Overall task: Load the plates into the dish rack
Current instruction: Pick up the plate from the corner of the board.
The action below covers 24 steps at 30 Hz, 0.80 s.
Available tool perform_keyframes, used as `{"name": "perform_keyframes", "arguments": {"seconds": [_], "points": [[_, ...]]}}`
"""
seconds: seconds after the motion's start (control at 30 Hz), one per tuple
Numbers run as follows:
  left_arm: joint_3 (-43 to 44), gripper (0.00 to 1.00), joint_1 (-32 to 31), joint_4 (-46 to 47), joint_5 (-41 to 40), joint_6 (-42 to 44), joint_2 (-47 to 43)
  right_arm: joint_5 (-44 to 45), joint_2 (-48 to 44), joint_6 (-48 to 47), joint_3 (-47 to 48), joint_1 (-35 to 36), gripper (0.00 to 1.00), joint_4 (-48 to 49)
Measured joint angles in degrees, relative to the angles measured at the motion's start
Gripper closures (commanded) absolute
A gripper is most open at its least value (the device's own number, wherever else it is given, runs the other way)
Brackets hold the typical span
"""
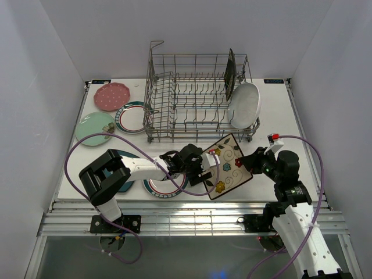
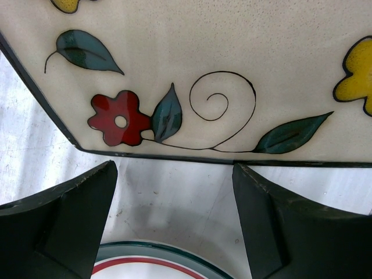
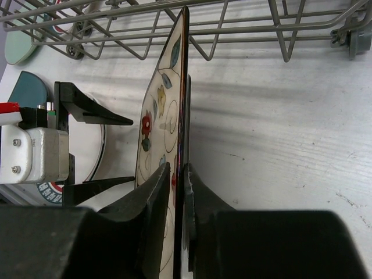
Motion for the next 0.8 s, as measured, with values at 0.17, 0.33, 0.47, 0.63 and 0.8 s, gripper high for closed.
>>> {"name": "perform_keyframes", "arguments": {"seconds": [0.17, 0.33, 0.47, 0.63, 0.8], "points": [[0.0, 0.09, 0.0, 0.0, -0.1, 0.0, 0.0, -0.2, -0.1, 0.0, -0.1, 0.0, 0.76, 0.1], [0.0, 0.09, 0.0, 0.1, -0.1, 0.0, 0.0, -0.7, 0.0, 0.0, -0.4, 0.0, 0.76, 0.9], [0.0, 0.1, 0.0, 0.4, -0.1, 0.0, 0.1, -0.8, 0.2, 0.0, -1.2, 0.0, 0.76, 2.5], [0.0, 0.09, 0.0, 0.5, -0.2, 0.0, 0.2, -0.9, 1.1, 0.0, -1.2, 0.0, 0.76, 3.1], [0.0, 0.09, 0.0, 0.5, -0.2, 0.0, 0.2, -0.9, 1.5, 0.0, -1.2, 0.0, 0.76, 3.2]]}}
